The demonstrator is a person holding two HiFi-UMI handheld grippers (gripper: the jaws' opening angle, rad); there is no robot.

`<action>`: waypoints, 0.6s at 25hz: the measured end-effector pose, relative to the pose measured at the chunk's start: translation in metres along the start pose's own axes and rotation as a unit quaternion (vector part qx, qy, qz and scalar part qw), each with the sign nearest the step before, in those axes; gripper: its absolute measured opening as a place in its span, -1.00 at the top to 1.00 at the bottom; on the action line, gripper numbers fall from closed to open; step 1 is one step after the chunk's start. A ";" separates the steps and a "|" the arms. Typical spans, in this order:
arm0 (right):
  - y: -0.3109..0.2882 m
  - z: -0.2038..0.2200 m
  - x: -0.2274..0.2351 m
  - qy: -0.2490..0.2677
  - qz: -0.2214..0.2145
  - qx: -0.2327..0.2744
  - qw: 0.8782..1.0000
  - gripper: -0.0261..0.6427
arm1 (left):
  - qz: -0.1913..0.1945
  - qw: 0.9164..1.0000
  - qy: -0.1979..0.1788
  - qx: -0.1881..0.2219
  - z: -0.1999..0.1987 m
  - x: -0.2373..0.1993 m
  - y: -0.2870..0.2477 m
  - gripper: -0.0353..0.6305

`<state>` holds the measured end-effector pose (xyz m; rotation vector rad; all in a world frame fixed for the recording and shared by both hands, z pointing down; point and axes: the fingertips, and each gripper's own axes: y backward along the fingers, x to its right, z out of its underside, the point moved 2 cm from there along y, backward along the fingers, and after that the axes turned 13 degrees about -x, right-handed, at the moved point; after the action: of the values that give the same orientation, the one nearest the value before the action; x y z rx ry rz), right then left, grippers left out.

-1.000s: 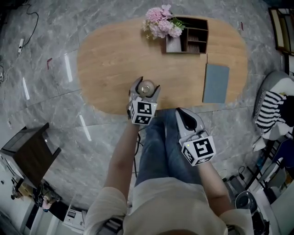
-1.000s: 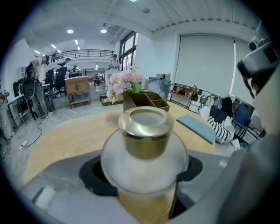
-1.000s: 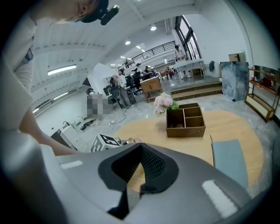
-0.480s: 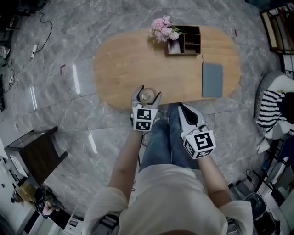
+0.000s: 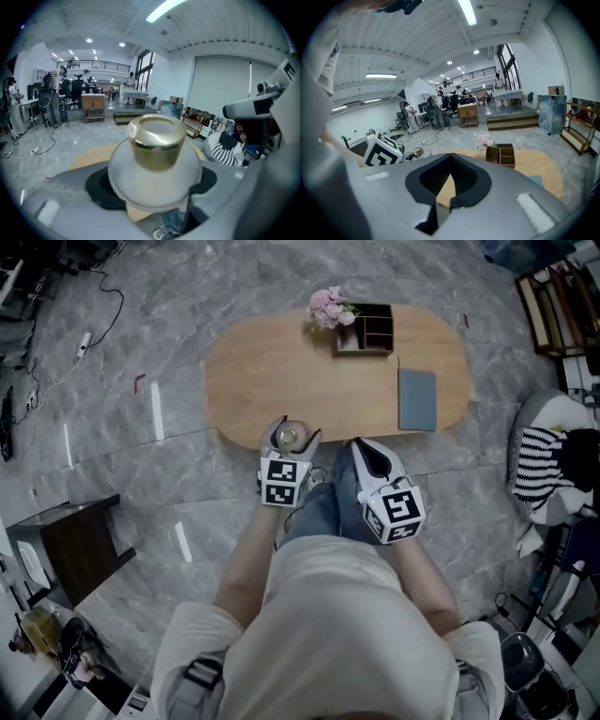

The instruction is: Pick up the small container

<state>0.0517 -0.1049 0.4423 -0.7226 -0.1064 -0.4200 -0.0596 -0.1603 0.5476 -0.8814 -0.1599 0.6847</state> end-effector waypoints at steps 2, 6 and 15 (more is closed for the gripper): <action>0.009 -0.004 -0.005 0.011 -0.001 0.005 1.000 0.93 | -0.002 1.000 -0.003 0.008 -0.005 0.007 0.017 -0.14; 0.022 -0.014 -0.011 0.027 -0.003 0.016 1.000 0.93 | -0.002 0.999 0.005 0.032 -0.021 0.018 0.049 -0.14; 0.043 -0.030 -0.028 0.040 -0.023 0.053 0.998 0.93 | -0.007 0.998 -0.011 0.063 -0.042 0.030 0.110 -0.14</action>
<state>0.0418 -0.0870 0.3864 -0.5998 -0.0696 -0.4836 -0.0730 -0.1209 0.4338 -0.7514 -0.1412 0.6842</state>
